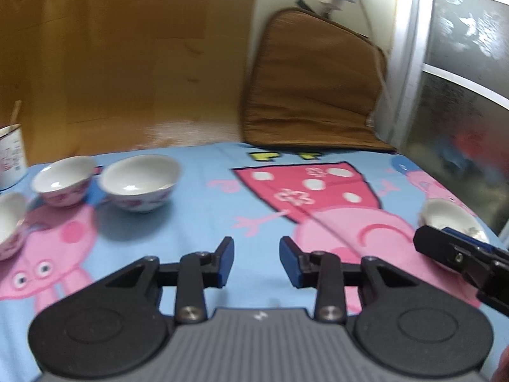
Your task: Organize plates and bowls
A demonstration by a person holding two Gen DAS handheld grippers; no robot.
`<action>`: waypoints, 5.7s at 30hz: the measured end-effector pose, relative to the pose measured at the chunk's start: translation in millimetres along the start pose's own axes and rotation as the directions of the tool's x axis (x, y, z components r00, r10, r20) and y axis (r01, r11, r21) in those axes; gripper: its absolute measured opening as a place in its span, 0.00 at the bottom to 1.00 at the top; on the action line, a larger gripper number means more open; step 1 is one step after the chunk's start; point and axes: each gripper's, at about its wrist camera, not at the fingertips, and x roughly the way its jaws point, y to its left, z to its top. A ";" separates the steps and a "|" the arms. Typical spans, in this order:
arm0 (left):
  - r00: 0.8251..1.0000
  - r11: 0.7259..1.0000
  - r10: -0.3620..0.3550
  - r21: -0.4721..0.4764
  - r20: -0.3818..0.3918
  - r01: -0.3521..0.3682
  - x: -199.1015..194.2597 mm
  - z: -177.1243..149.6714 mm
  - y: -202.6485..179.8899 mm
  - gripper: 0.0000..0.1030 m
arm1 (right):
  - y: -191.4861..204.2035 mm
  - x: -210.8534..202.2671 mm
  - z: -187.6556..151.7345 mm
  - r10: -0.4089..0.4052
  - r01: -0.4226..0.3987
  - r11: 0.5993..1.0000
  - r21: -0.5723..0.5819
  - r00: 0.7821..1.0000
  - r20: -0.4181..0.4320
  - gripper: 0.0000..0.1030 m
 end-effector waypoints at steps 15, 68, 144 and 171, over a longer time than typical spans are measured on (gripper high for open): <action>0.975 0.985 0.163 -0.089 0.150 -0.151 -22.6 -24.6 67.1 0.37 | 70.3 44.4 -10.9 -0.040 0.064 0.984 -0.168 0.989 0.142 0.51; 0.900 0.903 0.395 -0.257 0.185 -0.343 -24.4 -19.6 88.5 0.57 | 45.9 35.4 -17.3 0.193 -0.186 0.977 -0.101 0.979 0.069 0.71; 0.935 0.879 0.261 -0.460 0.239 -0.127 -48.4 -30.6 139.2 0.65 | 115.2 201.7 32.6 0.189 -0.176 0.981 0.077 0.823 -0.535 0.08; 0.969 0.917 -0.076 -0.365 0.236 0.161 -37.5 -33.3 122.1 0.62 | 67.9 90.6 20.3 0.241 -0.210 0.970 0.119 0.807 -0.540 0.22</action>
